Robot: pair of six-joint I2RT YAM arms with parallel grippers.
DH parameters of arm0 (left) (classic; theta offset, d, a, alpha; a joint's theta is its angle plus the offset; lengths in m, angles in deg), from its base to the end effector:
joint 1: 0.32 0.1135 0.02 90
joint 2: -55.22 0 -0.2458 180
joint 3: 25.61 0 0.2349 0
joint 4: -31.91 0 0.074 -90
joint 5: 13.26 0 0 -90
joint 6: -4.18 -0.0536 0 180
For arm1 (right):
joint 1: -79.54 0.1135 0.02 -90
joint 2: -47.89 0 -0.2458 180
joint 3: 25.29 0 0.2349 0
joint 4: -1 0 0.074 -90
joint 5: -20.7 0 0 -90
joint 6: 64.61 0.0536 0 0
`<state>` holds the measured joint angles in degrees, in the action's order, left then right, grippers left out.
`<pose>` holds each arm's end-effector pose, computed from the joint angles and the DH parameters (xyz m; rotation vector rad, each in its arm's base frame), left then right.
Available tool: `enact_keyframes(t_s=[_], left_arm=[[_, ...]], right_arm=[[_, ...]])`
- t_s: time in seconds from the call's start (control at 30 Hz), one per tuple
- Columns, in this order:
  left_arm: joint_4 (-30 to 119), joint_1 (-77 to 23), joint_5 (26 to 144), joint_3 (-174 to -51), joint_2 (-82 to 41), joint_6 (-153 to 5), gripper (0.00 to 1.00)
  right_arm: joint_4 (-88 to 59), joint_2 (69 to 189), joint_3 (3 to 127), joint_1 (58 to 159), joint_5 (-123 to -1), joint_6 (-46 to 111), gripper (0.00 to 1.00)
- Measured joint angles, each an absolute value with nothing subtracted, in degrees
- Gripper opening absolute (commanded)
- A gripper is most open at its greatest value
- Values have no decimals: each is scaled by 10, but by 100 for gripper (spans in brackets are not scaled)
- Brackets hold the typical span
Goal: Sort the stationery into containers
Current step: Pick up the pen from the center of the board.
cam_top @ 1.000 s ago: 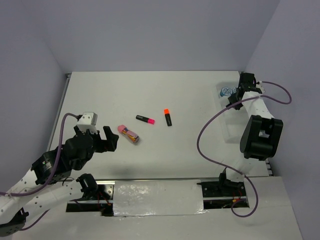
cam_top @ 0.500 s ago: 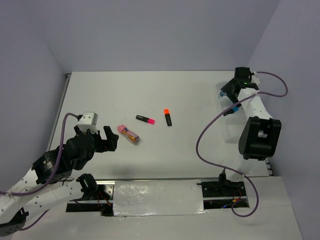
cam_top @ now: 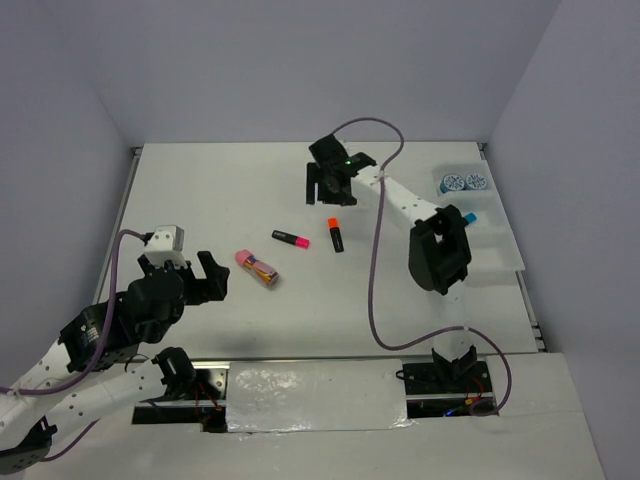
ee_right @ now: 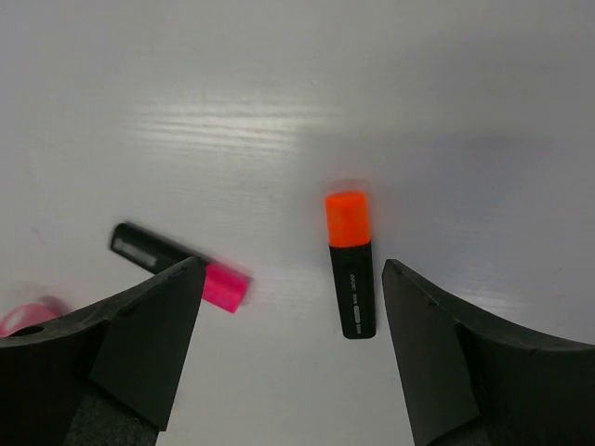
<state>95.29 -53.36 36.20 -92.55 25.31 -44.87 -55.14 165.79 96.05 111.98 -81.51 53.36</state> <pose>0.0863 -0.0568 0.3266 -0.2311 1.9195 -0.3806 0.3826 0.2297 0.2443 -0.0072 2.4711 0.1911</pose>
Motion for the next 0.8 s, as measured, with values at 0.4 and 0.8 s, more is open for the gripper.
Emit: enact_keyframes(t_s=[0.4, 0.8], left_arm=[[956, -534, 360, -926, 250, -449, 99], [956, -534, 361, -925, 249, -449, 99]], right_arm=[[-608, 1733, 938, 1144, -832, 525, 73], [-580, 1735, 875, 1130, -811, 522, 47]])
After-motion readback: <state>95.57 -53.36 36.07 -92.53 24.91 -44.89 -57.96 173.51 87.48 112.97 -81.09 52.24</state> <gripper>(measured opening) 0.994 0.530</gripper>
